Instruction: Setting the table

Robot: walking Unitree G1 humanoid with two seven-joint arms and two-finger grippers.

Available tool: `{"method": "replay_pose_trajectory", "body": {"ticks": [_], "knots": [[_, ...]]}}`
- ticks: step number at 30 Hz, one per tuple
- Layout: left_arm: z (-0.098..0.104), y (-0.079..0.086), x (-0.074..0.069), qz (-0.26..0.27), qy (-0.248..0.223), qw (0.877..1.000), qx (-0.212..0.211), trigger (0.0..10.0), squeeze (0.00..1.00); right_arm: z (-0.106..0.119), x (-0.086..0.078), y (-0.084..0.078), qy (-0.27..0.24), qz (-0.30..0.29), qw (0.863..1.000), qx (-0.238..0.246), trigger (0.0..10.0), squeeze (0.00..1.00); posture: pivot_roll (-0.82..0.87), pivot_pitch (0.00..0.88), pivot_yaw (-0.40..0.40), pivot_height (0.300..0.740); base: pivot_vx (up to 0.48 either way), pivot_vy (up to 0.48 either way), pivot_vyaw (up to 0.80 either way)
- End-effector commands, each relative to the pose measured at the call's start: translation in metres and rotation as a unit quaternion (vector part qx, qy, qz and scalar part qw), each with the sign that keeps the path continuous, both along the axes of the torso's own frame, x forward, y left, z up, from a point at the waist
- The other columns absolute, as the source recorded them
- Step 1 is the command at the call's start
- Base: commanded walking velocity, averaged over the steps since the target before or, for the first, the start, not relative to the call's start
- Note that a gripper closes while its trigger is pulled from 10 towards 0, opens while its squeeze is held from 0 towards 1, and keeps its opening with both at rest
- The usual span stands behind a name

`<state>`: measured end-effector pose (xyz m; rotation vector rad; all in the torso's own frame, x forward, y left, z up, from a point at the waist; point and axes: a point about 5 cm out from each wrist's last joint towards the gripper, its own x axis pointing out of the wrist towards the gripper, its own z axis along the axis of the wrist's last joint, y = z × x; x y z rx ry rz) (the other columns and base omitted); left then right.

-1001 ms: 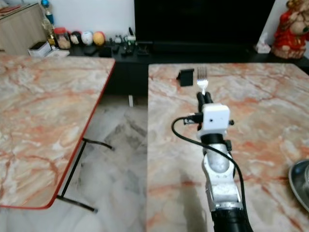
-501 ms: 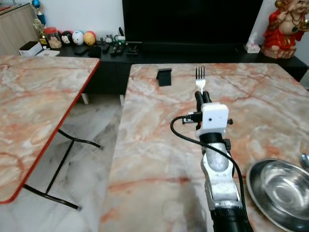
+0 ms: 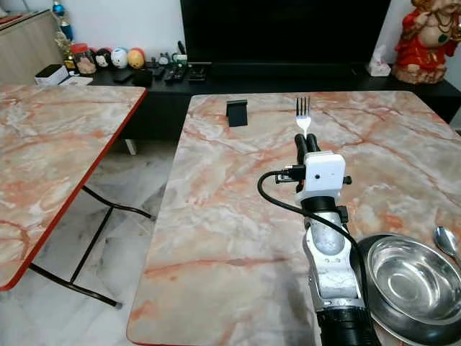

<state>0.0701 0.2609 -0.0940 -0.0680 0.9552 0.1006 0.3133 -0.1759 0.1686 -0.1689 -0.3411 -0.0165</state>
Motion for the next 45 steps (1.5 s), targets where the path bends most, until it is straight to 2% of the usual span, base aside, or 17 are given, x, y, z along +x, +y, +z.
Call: {"method": "replay_pose_trajectory", "body": {"ticks": [1, 10, 27, 45], "knots": [[0.0001, 0.0032, -0.003, 0.002, 0.007, 1.0, 0.001, 10.0, 0.0, 0.0023, 0.0, 0.001, -0.005, 0.001, 1.0, 0.003, 10.0, 0.0, -0.09, 0.0, 0.036, 0.74, 0.0, 0.0, 0.0], [0.0003, 0.0035, -0.0022, 0.003, 0.005, 1.0, 0.001, 10.0, 0.0, 0.0028, 0.001, 0.0003, -0.005, 0.0, 1.0, 0.001, 10.0, 0.0, -0.09, 0.0, 0.033, 0.74, 0.0, 0.0, 0.0], [0.0005, 0.004, -0.0019, 0.006, 0.004, 1.0, 0.002, 10.0, 0.0, 0.0029, 0.0012, 0.0003, -0.004, 0.0, 1.0, 0.002, 10.0, 0.0, -0.08, 0.0, 0.033, 0.74, -0.301, 0.0, 0.0], [0.0007, 0.0048, -0.0016, 0.007, 0.005, 1.0, 0.005, 10.0, 0.0, 0.0025, 0.0021, 0.0005, -0.003, -0.001, 1.0, 0.002, 10.0, 0.0, -0.08, 0.0, 0.034, 0.74, 0.0, 0.0, 0.0]]}}
